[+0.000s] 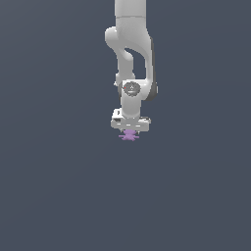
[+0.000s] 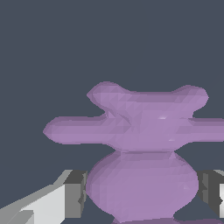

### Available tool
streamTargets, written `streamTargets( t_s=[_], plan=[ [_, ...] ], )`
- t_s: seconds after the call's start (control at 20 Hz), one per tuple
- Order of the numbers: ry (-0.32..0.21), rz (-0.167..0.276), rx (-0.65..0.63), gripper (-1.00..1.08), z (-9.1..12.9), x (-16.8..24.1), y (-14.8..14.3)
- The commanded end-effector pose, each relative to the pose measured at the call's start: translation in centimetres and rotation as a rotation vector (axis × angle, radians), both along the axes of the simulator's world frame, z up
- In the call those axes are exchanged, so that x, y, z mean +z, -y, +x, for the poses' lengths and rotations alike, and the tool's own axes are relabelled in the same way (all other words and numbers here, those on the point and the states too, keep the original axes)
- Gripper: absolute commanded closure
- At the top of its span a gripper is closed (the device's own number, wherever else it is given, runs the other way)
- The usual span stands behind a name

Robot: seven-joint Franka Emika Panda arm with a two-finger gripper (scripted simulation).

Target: Pick up the object and move it to a goal position.

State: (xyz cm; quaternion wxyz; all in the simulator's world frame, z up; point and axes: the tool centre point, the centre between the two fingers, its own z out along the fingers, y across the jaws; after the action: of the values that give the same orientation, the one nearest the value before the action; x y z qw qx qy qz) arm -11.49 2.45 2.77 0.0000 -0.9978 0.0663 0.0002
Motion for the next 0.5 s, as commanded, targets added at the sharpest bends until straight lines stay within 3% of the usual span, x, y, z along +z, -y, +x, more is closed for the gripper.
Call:
streamTargets(
  t_s=[0.0, 0.45],
  plan=[
    [0.001, 0.0, 0.0, 1.08, 0.3, 1.0, -0.2],
    [0.001, 0.0, 0.0, 1.08, 1.7, 7.1, -1.7]
  ],
)
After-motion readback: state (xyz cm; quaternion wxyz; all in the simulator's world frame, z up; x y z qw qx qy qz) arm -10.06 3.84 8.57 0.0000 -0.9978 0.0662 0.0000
